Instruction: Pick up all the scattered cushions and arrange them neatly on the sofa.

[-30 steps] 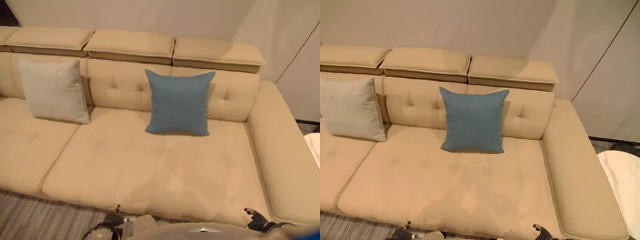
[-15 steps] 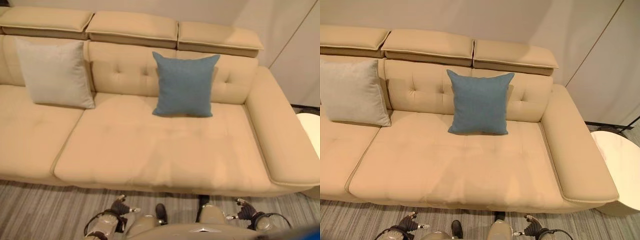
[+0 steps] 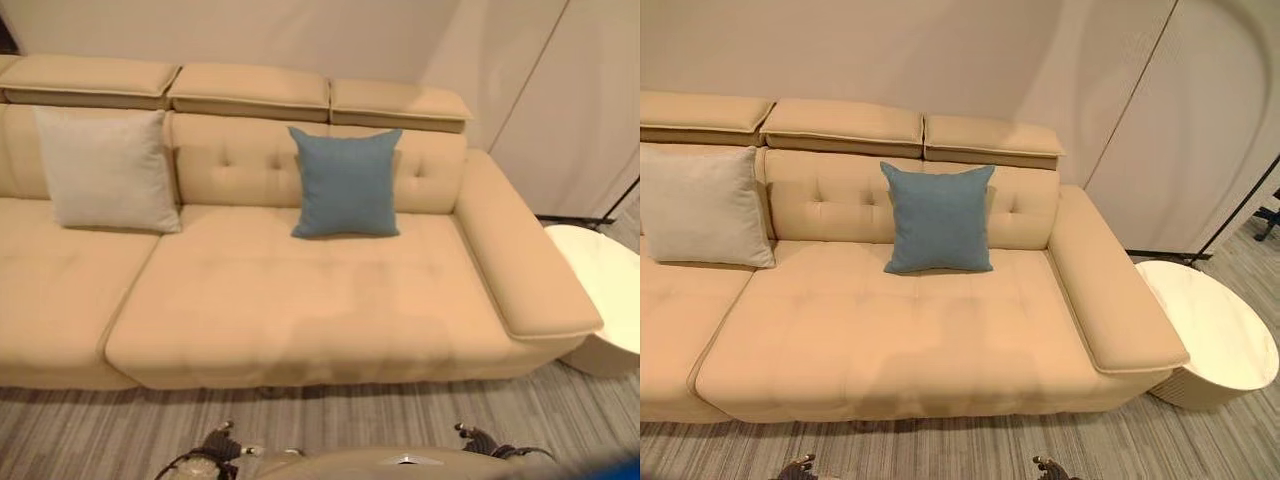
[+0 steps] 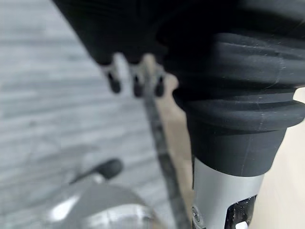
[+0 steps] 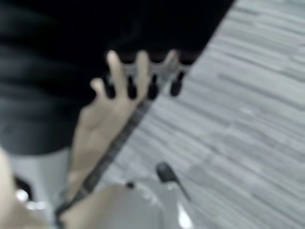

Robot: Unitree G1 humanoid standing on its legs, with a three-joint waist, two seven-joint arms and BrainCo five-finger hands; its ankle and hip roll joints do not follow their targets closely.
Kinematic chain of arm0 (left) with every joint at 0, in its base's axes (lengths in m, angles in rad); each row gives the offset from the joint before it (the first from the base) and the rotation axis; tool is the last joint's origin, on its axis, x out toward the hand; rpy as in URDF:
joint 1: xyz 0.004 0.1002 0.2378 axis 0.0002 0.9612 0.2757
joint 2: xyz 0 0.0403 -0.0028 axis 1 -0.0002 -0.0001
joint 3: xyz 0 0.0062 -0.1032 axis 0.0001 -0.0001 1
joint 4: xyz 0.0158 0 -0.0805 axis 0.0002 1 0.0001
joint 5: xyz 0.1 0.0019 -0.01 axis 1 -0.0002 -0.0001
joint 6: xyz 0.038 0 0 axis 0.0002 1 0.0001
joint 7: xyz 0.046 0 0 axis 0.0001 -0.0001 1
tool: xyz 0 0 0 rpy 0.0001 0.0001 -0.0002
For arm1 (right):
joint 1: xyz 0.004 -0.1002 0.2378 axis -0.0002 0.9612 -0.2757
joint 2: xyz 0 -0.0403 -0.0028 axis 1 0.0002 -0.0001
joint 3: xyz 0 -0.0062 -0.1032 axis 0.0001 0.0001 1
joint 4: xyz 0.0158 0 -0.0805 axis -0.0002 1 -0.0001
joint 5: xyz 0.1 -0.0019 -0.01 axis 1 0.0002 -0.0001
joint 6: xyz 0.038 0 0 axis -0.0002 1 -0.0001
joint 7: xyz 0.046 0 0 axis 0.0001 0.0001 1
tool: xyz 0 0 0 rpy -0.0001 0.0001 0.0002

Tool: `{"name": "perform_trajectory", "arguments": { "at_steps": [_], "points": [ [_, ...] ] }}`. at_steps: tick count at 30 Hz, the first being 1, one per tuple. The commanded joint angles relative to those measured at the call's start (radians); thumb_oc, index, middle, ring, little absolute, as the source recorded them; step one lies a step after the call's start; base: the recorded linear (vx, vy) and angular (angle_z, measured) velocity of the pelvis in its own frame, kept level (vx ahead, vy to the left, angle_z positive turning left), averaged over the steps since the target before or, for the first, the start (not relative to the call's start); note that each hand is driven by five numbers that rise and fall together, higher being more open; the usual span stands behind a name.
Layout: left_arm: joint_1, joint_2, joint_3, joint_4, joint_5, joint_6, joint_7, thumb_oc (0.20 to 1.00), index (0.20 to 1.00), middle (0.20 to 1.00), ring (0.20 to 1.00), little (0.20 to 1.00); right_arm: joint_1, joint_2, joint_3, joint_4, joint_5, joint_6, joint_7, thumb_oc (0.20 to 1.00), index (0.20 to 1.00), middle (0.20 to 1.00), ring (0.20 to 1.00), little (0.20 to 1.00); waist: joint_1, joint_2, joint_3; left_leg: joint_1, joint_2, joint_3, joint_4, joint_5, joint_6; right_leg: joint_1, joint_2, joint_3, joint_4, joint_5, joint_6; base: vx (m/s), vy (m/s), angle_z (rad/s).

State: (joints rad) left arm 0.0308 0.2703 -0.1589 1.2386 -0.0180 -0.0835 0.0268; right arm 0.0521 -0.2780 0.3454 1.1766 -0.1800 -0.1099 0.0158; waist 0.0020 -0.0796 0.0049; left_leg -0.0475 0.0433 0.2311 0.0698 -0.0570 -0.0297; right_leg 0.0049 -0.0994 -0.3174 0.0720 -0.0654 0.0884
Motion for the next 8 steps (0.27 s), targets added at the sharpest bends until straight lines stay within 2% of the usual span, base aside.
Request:
{"name": "perform_trajectory", "arguments": {
  "at_steps": [1, 8],
  "points": [
    [-0.036, -0.015, -0.004, 0.001, 0.028, -0.014, -0.004, 1.000, 1.000, 1.000, 1.000, 1.000, -0.038, -0.035, -0.003, 0.039, 0.008, -0.002, -0.009, 1.000, 1.000, 1.000, 1.000, 1.000, 0.000, 0.003, 0.030, 0.073, 0.016, 0.028, -0.049, 0.079, -0.045, 0.062, 0.004, 0.023, -0.096, 0.097, 0.059, -0.03, -0.093, 0.19],
    [-0.019, -0.023, 0.003, 0.014, 0.024, -0.014, 0.000, 1.000, 1.000, 1.000, 1.000, 1.000, -0.030, -0.033, -0.008, 0.051, 0.016, -0.004, -0.020, 1.000, 1.000, 1.000, 1.000, 1.000, -0.004, 0.008, 0.023, 0.095, 0.030, 0.029, -0.067, 0.090, -0.055, 0.087, 0.014, 0.014, -0.123, 0.098, 0.053, -0.01, -0.035, 0.03]
  ]
}}
